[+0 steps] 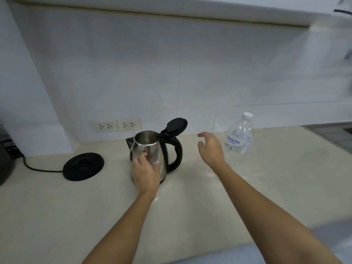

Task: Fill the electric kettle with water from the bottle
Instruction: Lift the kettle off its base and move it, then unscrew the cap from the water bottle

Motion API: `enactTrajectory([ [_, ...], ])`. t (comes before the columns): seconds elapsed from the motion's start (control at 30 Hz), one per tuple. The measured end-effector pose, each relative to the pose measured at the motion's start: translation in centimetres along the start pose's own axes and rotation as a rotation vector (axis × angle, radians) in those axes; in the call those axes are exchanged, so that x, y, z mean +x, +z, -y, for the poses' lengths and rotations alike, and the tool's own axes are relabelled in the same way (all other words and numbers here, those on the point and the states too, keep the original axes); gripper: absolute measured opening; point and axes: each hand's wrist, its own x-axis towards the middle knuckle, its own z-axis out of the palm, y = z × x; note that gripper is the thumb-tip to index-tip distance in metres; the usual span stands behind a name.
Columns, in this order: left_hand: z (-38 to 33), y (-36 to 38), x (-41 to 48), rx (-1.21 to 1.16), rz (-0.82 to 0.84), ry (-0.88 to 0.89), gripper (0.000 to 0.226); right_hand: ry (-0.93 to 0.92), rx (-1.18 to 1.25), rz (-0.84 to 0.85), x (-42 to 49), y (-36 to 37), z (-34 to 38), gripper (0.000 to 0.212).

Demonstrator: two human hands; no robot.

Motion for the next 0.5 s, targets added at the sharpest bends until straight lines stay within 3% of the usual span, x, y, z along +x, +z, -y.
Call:
enactTrajectory([
  [0.13,-2.1,1.6,-2.3,-0.11,0.129,0.139,0.033,-0.124,-0.088,-0.124,1.1,-4.9,0.2,0.033],
  [0.3,-6.3,3.9,-2.7,-0.098,0.373,0.295,0.041,-0.156,-0.231,-0.259,3.5,-10.3,-0.2,0.033],
  [0.5,-12.5,7.7,-3.1,-0.092,0.541,0.325,0.061,-0.074,-0.377,-0.166,6.1,-14.0,-3.0,0.037],
])
